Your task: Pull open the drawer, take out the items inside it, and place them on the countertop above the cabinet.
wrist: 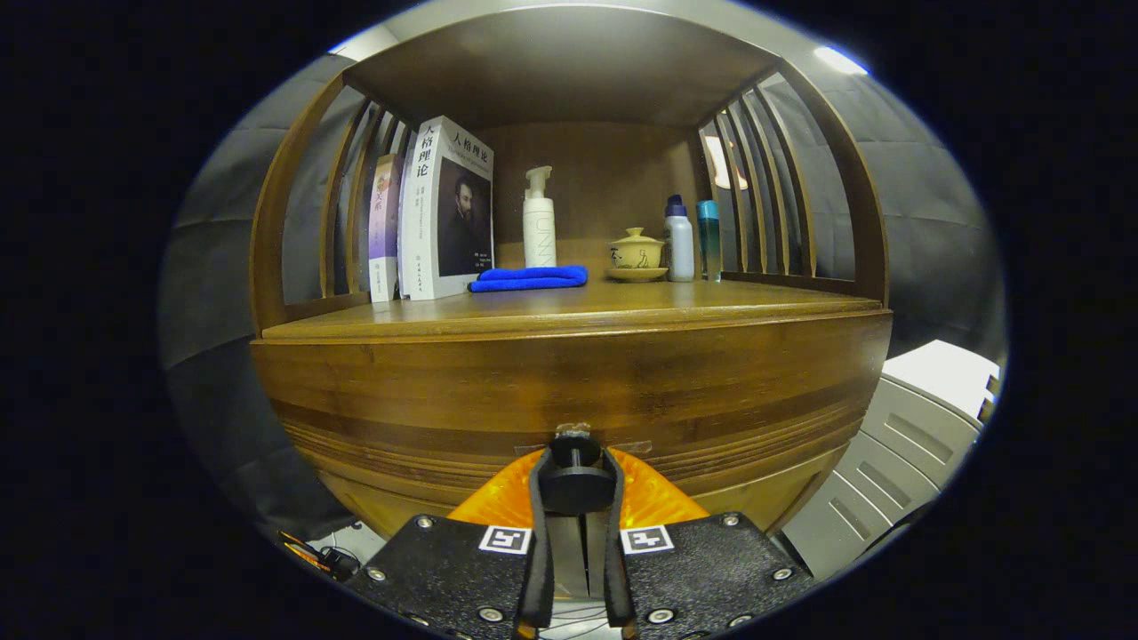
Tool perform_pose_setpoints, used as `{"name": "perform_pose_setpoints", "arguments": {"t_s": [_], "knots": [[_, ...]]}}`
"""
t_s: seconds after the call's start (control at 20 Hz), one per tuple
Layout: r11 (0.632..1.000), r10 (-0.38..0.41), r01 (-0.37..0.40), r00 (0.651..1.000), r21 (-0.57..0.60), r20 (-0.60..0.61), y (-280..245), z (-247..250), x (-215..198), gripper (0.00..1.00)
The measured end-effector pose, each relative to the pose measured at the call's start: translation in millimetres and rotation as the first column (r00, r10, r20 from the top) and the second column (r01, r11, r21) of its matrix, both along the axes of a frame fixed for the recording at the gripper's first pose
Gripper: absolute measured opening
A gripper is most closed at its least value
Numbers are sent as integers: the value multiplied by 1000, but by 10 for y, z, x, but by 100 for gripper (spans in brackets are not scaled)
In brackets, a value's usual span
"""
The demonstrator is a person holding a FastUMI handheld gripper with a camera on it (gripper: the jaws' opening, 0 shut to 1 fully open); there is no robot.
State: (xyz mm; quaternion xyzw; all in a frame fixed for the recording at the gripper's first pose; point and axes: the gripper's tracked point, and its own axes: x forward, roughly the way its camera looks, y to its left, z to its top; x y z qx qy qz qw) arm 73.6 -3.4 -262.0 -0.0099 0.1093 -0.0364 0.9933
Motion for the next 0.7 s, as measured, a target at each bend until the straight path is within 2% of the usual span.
{"name": "perform_pose_setpoints", "arguments": {"t_s": [0.7], "knots": [[1000, 0, 0, 1000, -12, -9, 16, 51, -826, 23]]}}
